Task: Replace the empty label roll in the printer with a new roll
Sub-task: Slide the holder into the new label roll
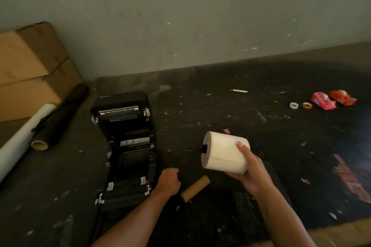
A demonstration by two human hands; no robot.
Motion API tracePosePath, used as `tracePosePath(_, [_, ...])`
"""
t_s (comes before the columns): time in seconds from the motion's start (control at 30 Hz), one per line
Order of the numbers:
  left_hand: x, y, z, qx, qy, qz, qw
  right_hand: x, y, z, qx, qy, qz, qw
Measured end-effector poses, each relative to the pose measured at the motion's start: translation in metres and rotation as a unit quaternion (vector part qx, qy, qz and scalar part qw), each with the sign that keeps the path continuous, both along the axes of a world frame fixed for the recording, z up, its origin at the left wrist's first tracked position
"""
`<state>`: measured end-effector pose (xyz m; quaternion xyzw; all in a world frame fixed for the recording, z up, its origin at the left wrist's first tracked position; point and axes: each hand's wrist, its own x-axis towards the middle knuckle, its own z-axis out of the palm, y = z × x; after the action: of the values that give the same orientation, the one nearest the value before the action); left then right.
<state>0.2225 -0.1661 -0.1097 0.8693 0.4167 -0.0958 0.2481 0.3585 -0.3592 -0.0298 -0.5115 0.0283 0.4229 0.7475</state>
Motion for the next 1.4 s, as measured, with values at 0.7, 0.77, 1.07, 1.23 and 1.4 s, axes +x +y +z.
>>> tracePosePath(0.7, [0.007, 0.001, -0.005, 0.07, 0.114, -0.05, 0.99, 0.0, -0.011, 0.012, 0.016, -0.011, 0.02, 1.0])
tracePosePath(0.77, [0.007, 0.002, -0.004, 0.068, 0.099, -0.041, 0.992, -0.001, -0.01, 0.015, 0.021, -0.009, 0.017, 1.0])
tracePosePath(1.07, [0.003, 0.002, -0.001, 0.064, 0.064, -0.058, 0.994, -0.01, -0.006, 0.021, 0.031, -0.01, 0.015, 0.999])
tracePosePath(1.23, [0.003, 0.002, 0.0, 0.04, 0.058, -0.069, 0.995, -0.014, -0.006, 0.019, 0.024, -0.016, 0.015, 0.999])
tracePosePath(1.4, [0.014, 0.004, 0.014, 0.0, -0.058, -0.018, 0.998, -0.016, -0.006, 0.018, 0.011, -0.014, 0.005, 1.0])
